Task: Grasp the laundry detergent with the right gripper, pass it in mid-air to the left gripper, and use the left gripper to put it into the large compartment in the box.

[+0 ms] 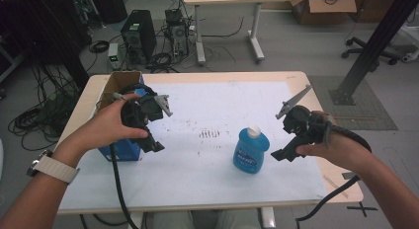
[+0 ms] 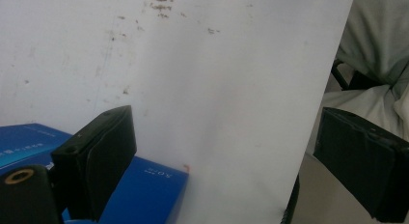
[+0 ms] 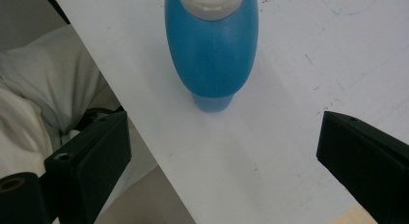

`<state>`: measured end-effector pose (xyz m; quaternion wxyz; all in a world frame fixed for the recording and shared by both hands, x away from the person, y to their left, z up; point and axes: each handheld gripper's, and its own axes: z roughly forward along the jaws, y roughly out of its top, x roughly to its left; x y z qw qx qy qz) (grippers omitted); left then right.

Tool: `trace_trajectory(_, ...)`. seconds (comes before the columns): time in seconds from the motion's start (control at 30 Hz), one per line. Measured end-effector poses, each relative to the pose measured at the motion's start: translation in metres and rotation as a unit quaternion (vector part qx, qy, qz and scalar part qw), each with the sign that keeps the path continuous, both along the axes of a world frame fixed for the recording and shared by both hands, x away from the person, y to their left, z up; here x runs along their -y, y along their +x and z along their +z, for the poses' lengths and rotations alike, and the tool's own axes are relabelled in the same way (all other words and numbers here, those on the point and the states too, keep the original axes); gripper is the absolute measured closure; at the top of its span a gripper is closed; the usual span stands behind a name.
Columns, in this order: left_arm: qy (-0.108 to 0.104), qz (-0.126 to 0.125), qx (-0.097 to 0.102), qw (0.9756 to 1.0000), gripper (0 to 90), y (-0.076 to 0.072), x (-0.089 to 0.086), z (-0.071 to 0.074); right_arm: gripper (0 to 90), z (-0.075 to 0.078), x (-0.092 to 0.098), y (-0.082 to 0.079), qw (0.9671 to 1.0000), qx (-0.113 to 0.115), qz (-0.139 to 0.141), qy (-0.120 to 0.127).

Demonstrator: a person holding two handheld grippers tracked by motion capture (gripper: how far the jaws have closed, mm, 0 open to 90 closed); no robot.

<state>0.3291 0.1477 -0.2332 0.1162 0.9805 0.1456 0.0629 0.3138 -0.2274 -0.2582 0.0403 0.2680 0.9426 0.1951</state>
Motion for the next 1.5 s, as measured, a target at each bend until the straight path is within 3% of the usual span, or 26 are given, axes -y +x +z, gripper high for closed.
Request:
trace_trajectory(0.9, 0.002, -0.001, 0.000, 1.0000, 8.0, 0.001, 0.001, -0.003, 5.0, -0.033, -0.003, -0.002, 1.0000, -0.002, -0.004, 0.005)
trace_trajectory(1.5, 0.001, -0.002, -0.002, 1.0000, 8.0, 0.001, 0.001, -0.005, 4.8, -0.045, -0.002, -0.002, 0.9998, 0.005, -0.004, 0.016)
